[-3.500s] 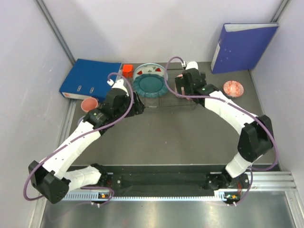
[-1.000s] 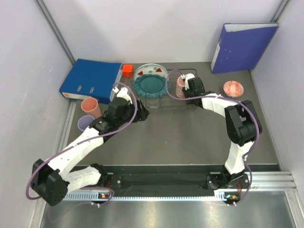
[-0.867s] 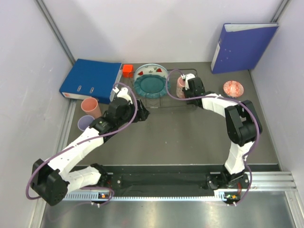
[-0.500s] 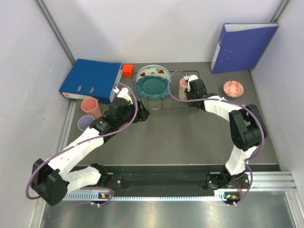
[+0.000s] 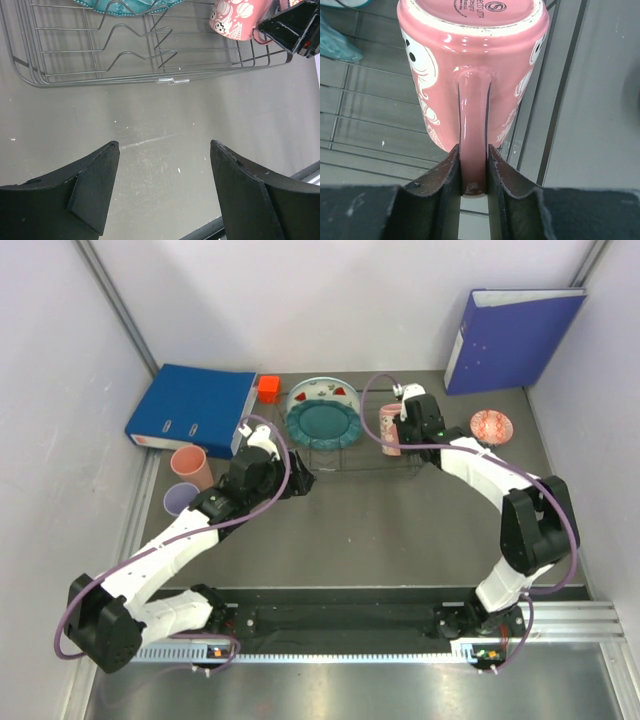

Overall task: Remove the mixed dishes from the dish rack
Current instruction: Pick up the cup from the dish rack.

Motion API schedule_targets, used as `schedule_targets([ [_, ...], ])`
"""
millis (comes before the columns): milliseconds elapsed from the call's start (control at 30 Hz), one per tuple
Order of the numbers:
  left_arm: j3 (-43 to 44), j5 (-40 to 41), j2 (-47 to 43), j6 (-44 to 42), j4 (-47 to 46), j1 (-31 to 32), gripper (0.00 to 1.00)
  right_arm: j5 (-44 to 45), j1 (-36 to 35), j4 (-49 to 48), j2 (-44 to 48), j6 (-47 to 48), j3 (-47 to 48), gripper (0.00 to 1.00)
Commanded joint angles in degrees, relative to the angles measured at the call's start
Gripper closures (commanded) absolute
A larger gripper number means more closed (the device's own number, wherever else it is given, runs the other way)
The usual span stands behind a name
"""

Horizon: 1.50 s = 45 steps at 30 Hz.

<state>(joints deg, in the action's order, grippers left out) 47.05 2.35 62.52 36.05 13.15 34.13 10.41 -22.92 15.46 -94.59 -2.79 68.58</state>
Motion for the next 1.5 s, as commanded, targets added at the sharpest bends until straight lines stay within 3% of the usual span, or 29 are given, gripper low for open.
schedule_targets([
  [0,-0.8,-0.6,0.4,0.4,-4.0,0.2,0.22,-0.7,-0.8,-2.5,3.4,-0.5,2.9,1.00],
  [900,-2.2,-0.4,0.8,0.4,-4.2,0.2,0.23,-3.8,-1.6,-0.2,-6.5,-3.9,-3.0,1.00],
  [1200,-2.5,-0.5,0.8,0.7,-4.2,0.4,0.23,-4.3,-1.9,-0.8,-7.6,-3.9,-2.8,0.71],
  [1300,-2.6,-0.5,1.0,0.6,-4.3,0.4,0.23,-4.3,-2.0,-0.8,-8.1,-4.0,-3.1,0.68],
  [1367,-2.5,-0.4,1.1,0.6,-4.3,0.5,0.23,-4.2,-2.0,-1.0,-8.2,-4.0,-3.4,0.74],
  [1400,-2.6,-0.4,1.1,0.7,-4.3,0.5,0.23,-4.1,-2.0,-1.3,-8.2,-4.2,-3.8,1.00],
  [1467,-2.6,-0.4,1.1,0.6,-4.4,0.5,0.23,-4.2,-2.0,-1.8,-7.7,-4.2,-4.2,1.00],
])
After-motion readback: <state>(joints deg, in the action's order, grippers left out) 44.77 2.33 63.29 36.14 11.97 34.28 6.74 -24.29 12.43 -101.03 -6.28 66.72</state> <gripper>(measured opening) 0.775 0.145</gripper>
